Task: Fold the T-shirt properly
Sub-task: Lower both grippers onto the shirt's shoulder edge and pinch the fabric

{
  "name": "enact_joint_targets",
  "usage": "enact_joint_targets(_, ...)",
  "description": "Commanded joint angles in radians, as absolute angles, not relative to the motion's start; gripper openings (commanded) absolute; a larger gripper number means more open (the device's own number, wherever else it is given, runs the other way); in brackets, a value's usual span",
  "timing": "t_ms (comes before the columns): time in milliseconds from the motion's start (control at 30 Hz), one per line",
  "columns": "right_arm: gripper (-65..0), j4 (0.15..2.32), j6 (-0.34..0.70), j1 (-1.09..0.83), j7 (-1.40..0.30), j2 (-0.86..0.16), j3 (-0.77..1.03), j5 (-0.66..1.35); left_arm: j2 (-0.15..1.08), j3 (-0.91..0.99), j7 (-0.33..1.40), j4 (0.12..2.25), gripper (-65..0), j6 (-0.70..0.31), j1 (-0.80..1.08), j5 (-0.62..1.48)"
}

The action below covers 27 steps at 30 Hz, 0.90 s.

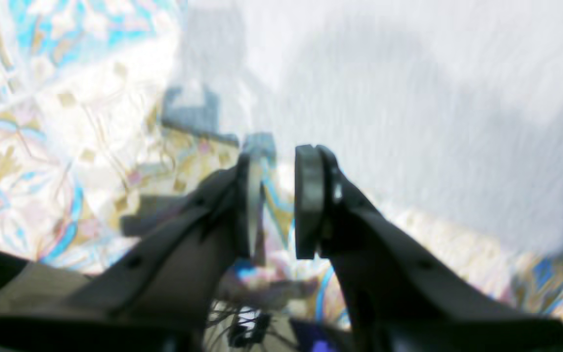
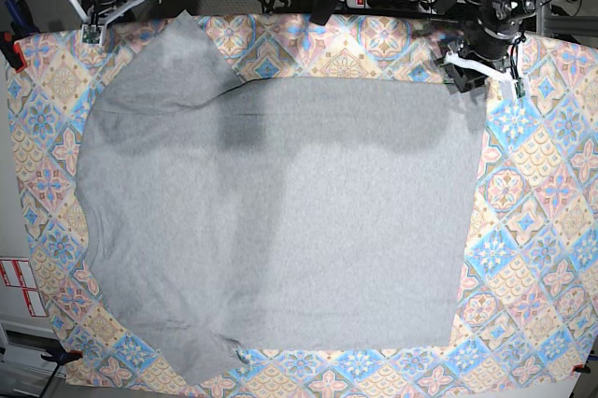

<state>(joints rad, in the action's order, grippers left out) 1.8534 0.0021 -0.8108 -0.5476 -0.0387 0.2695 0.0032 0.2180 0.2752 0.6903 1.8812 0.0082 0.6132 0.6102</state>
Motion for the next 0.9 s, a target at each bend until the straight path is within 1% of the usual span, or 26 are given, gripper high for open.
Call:
enact_joint_targets(0, -65.0, 1.871, -0.001, -0.814, -0.529, -0.044, 0.265, -0.001, 0.223, 0.278, 0.710, 1.897, -50.7, 0.002, 0.602, 0.644)
enact_joint_targets(67, -65.0, 1.871, -0.001, -0.814, -0.529, -0.044, 0.249, -0.001, 0.223, 0.283, 0.766, 1.896, -45.7, 0.005, 0.568, 0.674)
enact_joint_targets(167, -65.0, 1.871, -0.001, -0.814, -0.529, -0.044, 0.228, -0.001, 0.205, 0.321, 0.814, 1.857, -36.2, 0.005, 0.538, 0.730)
enact_joint_targets(233, -65.0, 1.871, -0.001, -0.812, -0.529, -0.044, 0.228, -0.001, 0.189, 0.354, 0.817, 1.817, -32.6, 0.005, 0.522, 0.777)
enact_joint_targets(333, -65.0, 1.871, -0.001, -0.812, -0.527, -0.044, 0.228, -0.001, 0.171, 0.415, 0.817, 1.739, -32.3, 0.005, 0.509, 0.832)
enact_joint_targets(533, -65.0, 1.871, -0.001, -0.796, -0.527, -0.044, 0.229, 0.001, 0.170, 0.479, 0.816, 1.601, -32.3, 0.004, 0.486, 0.915)
enact_joint_targets(667, -65.0, 1.871, -0.001, -0.794, -0.529, -0.044, 0.228, 0.001, 0.168, 0.489, 0.816, 1.550, -32.3, 0.004, 0.467, 0.928)
enact_joint_targets(867, -65.0, 1.871, -0.001, -0.792, -0.529, -0.044, 0.228, 0.001, 0.168, 0.487, 0.814, 1.454, -32.4, 0.004, 0.389, 0.928)
